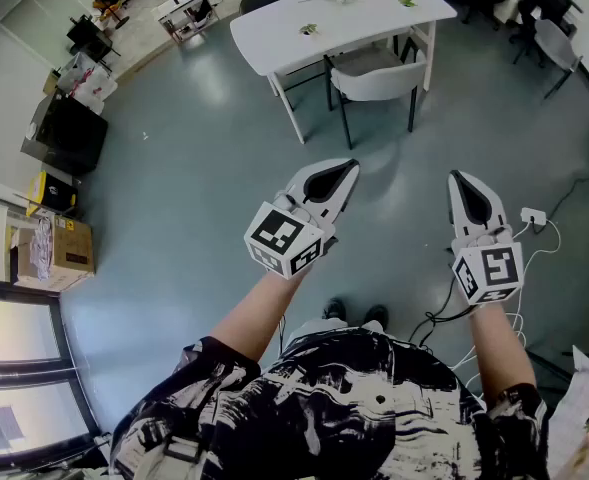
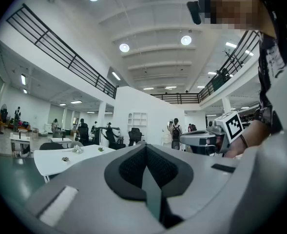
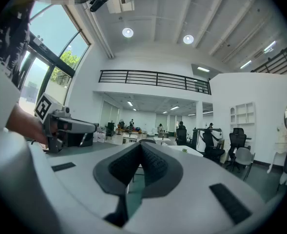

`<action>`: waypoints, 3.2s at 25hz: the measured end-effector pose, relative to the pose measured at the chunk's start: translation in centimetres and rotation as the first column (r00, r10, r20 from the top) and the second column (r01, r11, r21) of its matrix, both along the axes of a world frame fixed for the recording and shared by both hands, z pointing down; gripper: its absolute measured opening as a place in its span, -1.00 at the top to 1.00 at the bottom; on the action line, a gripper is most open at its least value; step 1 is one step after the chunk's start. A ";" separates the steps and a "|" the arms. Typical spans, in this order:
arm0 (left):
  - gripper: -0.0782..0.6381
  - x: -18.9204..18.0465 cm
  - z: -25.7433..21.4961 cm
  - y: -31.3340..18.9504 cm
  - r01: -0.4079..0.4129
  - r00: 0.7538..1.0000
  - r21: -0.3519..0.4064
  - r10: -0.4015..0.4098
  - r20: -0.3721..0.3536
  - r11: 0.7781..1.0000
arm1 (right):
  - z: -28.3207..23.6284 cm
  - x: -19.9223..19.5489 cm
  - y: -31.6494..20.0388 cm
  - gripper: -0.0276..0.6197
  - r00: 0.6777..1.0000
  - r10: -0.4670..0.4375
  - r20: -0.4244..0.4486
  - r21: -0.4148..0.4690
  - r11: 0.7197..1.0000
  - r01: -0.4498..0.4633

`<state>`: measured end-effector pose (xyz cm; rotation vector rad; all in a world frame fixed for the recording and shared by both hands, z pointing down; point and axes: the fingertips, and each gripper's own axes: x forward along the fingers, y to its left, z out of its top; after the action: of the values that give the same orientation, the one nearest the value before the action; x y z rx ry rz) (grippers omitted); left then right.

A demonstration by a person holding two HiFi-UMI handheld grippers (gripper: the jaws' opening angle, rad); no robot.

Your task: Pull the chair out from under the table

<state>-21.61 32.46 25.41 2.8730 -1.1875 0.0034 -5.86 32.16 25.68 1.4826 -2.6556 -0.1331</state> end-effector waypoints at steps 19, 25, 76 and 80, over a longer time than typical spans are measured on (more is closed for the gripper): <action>0.77 1.1 -1.3 1.4 -0.067 0.997 0.044 0.068 -0.022 0.997 | -2.0 0.0 1.1 0.67 0.994 -0.093 0.058 0.072 0.993 0.088; -0.43 2.0 -2.7 2.1 -0.140 0.990 0.106 0.143 -0.019 0.985 | -2.8 -0.6 1.3 -0.76 0.981 -0.188 0.051 0.099 0.978 0.183; -0.42 16.2 1.6 -29.8 -0.172 0.981 0.056 0.176 -0.079 0.983 | 0.5 12.5 -30.3 -0.76 0.977 -0.209 -0.049 0.018 0.978 0.210; -0.42 16.0 1.3 -32.4 -0.130 0.988 0.066 0.135 -0.077 0.989 | 0.0 12.1 -34.2 -0.76 0.965 -0.254 -0.061 0.023 0.966 0.256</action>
<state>-5.61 0.11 26.68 2.9671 -0.9981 -0.1473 6.26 -2.02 25.68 1.1183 -2.7972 -0.2328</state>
